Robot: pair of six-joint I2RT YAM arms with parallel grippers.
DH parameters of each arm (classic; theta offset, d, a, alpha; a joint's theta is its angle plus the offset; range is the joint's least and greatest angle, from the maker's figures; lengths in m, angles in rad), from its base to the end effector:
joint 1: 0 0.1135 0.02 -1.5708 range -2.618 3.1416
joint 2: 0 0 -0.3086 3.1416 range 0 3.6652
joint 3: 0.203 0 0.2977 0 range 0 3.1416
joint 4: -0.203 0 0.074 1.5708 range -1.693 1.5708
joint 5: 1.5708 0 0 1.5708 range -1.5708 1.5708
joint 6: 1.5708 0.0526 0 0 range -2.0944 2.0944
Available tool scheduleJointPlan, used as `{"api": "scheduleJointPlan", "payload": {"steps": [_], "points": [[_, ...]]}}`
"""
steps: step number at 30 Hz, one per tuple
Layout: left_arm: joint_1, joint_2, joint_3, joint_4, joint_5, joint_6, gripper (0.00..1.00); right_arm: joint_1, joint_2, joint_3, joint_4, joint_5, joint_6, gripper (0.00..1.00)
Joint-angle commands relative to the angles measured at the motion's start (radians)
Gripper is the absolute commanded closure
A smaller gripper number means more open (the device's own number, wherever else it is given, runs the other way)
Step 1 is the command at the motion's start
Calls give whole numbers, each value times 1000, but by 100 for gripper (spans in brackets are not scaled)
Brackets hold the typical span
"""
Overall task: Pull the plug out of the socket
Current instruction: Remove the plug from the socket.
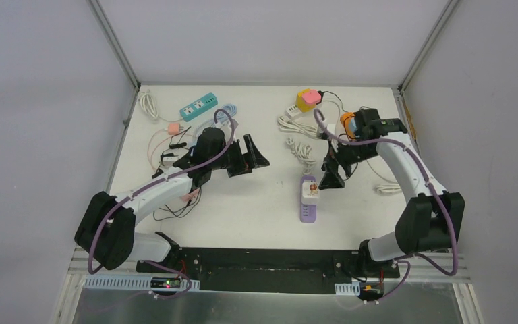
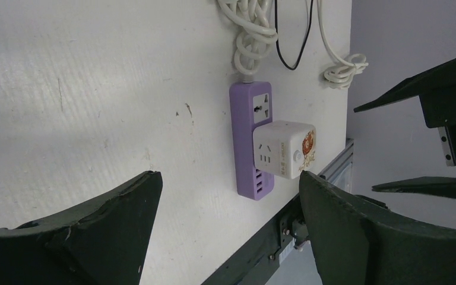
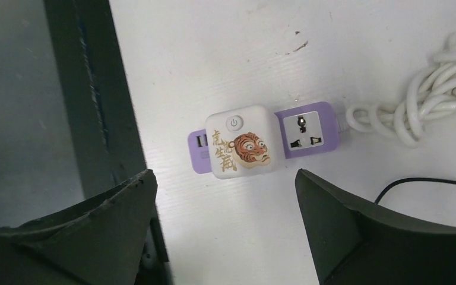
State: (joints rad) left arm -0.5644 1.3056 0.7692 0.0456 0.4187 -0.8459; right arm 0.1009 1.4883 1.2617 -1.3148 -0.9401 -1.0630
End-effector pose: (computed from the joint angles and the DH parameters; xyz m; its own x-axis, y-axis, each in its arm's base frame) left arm 0.2658 -0.1936 0.2564 -0.8567 -0.2671 -0.4413 0.2268 0.5734 -0.7873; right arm 0.2895 0.0720 0.3091 -0.4110 -0.5595 -0.7197 -0.9094 0.1962 0.3669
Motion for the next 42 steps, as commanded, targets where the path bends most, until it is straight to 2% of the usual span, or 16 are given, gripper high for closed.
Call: {"api": "scheduleJointPlan", "payload": {"steps": [1,11,23,30,33,37,41,42], "points": [[-15,10,-12,104,-36,-22,13,125,-88,-51,238,243,1,10],[-15,21,-29,110,-54,-20,13,289,-86,-154,355,380,40,8],[-15,40,-36,110,-57,-17,12,357,-63,-240,457,477,81,6],[-15,48,-50,126,-57,-24,12,392,-49,-279,490,475,90,9],[-15,52,-62,144,-54,-35,12,401,-43,-289,498,460,91,13],[-15,64,-82,189,-45,-66,12,405,-45,-301,496,457,62,24],[-15,84,-107,258,-26,-106,12,405,-49,-306,498,466,58,44],[-15,92,-115,280,-21,-119,12,405,-50,-305,496,466,58,55]]}}
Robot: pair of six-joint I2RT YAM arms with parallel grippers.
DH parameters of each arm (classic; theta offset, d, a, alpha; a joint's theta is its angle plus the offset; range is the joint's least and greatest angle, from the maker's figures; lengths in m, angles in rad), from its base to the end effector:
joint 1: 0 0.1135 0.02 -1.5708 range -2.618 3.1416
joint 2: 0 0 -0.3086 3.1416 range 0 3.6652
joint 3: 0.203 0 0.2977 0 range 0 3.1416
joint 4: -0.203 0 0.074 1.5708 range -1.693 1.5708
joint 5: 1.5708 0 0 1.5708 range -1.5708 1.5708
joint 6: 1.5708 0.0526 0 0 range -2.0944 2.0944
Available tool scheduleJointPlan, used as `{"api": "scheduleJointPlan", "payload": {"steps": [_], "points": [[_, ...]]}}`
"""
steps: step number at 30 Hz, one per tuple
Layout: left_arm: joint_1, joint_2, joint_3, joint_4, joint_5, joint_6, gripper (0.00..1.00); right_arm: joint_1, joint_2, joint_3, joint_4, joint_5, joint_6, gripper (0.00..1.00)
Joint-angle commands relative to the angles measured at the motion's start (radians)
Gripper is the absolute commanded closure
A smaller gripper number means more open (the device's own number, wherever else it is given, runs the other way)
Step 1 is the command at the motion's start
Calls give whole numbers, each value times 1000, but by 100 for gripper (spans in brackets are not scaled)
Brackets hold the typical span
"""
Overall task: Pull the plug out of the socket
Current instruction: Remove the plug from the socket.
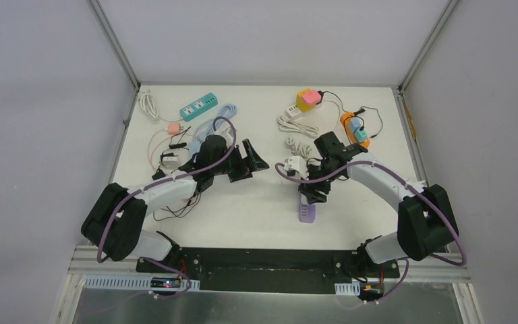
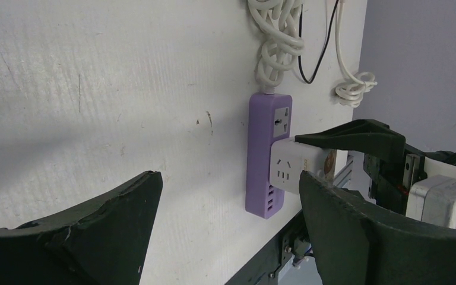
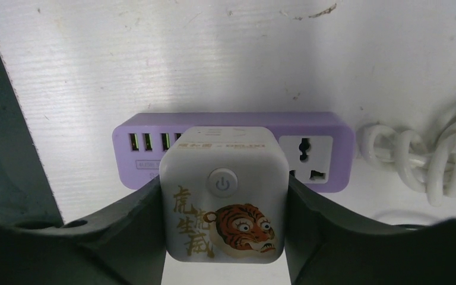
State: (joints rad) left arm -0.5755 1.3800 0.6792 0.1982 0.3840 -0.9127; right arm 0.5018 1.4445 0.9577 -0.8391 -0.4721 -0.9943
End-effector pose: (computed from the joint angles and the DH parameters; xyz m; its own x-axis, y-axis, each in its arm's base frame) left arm 0.2666 -0.1965 0.2152 -0.8643 -0.3137 -0.3932 0.1574 0.5739 -0.8037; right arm 0.2482 0.1635 0.2190 -0.0234 -0.8645 -0.5020 -0.9993 0.0055 0.0372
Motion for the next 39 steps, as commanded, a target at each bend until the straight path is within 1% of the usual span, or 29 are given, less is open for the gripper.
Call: {"api": "scheduleJointPlan", "payload": {"steps": [1,3,5,7,9,13,15,23,30,35,39], "points": [[-4,24,-34,154,19,-65,12,4,-8,-1,20,-4,-6,64],[-7,43,-52,214,32,-102,12,0,-11,2,26,-18,18,80],[-13,72,-69,283,48,-137,12,-21,-12,5,39,-60,61,91],[-26,108,-84,357,61,-173,12,-57,-10,10,63,-116,125,97],[-41,148,-93,428,70,-204,12,-98,-6,10,95,-163,202,100],[-74,230,-70,462,87,-233,12,-132,-6,-4,180,-170,301,100],[-90,265,-48,461,96,-238,12,-146,-2,-10,223,-151,399,100],[-135,372,16,487,143,-265,12,-221,35,-7,296,-182,540,100],[-157,462,43,590,192,-329,12,-263,41,-5,327,-204,592,100],[-169,518,58,685,213,-378,12,-283,41,-13,344,-209,597,100],[-182,555,82,724,227,-408,12,-290,42,-17,353,-221,618,100]]}}
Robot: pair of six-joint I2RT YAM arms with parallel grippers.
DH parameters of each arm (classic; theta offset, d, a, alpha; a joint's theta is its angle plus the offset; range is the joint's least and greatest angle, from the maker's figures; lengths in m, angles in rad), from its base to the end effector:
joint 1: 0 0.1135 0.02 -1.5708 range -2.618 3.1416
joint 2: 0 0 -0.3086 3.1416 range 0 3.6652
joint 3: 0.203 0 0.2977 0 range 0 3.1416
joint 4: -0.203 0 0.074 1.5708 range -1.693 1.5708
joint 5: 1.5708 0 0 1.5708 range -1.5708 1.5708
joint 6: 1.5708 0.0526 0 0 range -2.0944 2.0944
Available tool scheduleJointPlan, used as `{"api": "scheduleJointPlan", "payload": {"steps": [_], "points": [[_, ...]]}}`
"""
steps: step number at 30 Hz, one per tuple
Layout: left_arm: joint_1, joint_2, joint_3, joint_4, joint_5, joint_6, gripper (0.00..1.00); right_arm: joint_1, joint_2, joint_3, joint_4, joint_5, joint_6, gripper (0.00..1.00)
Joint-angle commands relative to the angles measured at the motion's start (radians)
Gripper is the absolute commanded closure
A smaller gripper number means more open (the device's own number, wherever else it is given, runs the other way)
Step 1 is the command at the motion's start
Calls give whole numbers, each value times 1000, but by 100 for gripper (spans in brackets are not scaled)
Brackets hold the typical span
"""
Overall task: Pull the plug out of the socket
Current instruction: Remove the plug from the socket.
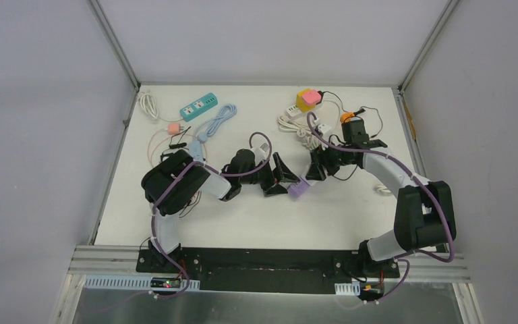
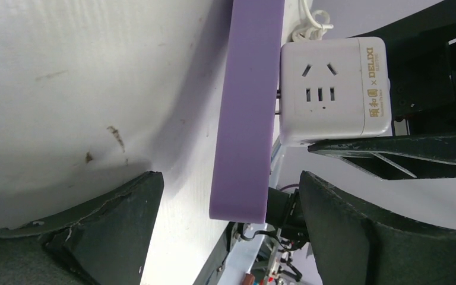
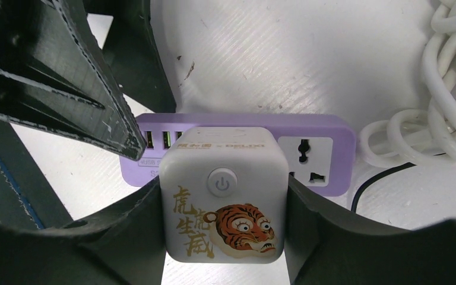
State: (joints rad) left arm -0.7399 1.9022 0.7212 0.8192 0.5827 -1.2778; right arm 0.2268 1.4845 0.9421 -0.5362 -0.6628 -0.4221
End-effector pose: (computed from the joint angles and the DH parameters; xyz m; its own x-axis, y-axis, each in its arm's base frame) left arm 0.2737 -0.2891 0.1167 -0.9784 -0.1892 -0.0836 0.0221 0.3064 -0.9517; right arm 0.3130 0.1054 0.2201 -0.5947 -0.4686 -0.6532 -0.7720 0.5599 0.3011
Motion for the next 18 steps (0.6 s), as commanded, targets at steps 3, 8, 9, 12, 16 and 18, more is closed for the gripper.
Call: {"api": "scheduleJointPlan", "payload": {"steps": [3,8,9,12,16,18], "points": [[-29,62,64,107,45,-59,16,-18,5,-2,53,-33,51,100],[-41,105,93,121,58,-79,25,-20,7,-3,54,-38,53,100],[-41,112,93,130,58,-84,29,-20,7,-3,56,-39,54,100],[-40,131,95,162,63,-108,40,-20,6,-6,56,-39,52,100],[-41,162,99,195,70,-141,66,-22,4,-8,57,-41,52,100],[-41,174,101,218,72,-157,81,-21,2,-11,58,-43,52,100]]}}
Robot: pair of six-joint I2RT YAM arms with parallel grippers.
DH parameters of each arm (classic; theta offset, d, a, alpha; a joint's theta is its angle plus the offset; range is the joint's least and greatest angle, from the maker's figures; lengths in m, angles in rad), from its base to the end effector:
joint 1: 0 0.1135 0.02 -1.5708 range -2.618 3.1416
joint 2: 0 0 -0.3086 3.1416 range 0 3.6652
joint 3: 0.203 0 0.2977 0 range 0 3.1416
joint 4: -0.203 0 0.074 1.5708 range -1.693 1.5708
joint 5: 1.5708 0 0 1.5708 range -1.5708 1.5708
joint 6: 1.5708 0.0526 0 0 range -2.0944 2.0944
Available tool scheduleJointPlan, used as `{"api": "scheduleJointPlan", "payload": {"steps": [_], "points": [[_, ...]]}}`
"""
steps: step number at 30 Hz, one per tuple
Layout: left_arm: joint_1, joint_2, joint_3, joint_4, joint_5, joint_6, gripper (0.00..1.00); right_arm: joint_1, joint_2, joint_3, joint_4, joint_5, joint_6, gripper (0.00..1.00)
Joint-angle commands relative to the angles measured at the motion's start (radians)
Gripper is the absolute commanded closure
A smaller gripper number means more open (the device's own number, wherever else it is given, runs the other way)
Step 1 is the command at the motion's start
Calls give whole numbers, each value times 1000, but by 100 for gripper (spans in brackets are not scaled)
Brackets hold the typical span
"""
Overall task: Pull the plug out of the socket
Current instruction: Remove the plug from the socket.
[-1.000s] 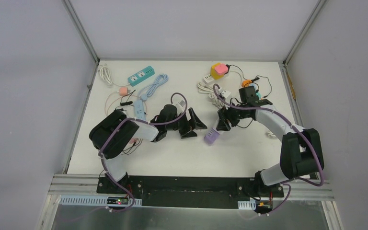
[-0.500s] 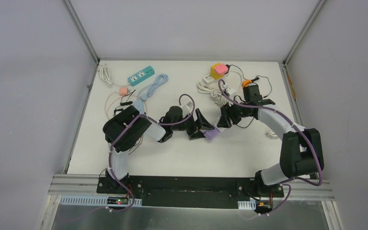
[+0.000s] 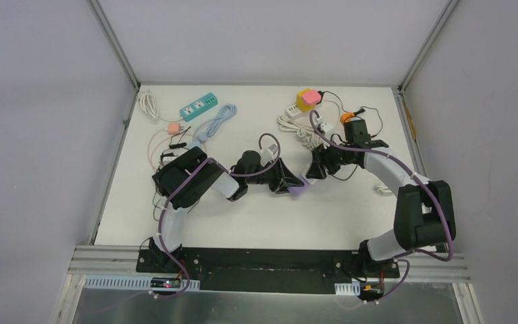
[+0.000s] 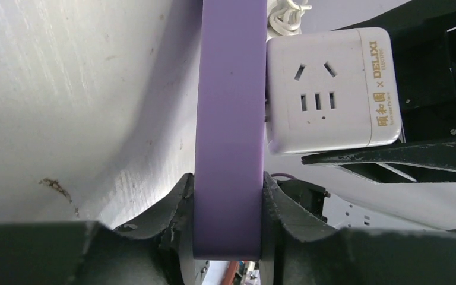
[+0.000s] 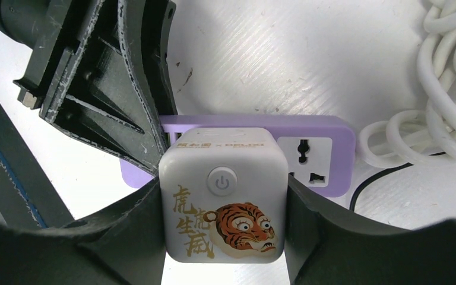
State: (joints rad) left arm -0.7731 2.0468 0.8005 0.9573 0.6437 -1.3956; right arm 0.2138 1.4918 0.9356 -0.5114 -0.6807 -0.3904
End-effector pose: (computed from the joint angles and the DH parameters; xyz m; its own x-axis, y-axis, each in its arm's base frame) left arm 0.2804 -0.3177 0.0975 -0.9911 -0.1335 0.0014 -0.0317 0.2257 -0.9737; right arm 0.3158 0.1024 0.2175 -0.6161 -0.4364 -0.6558 -0.7525 0.5720 0.3263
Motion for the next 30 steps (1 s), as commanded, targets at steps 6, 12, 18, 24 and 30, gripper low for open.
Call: {"api": "scheduleJointPlan", "payload": {"steps": [6,12,18,24,30], "points": [[-8,34,16,126,0,-66,100,0,-20,-22,43,10,15,100],[-7,37,18,132,-25,-85,100,137,-93,-50,13,100,-56,100],[-7,34,-7,122,-41,-79,100,-21,-40,-4,1,-73,10,100],[-8,31,-11,102,-47,-70,100,-44,-51,-44,59,-51,75,100],[-8,41,-3,99,-49,-69,100,110,-113,-48,2,34,-9,100]]}}
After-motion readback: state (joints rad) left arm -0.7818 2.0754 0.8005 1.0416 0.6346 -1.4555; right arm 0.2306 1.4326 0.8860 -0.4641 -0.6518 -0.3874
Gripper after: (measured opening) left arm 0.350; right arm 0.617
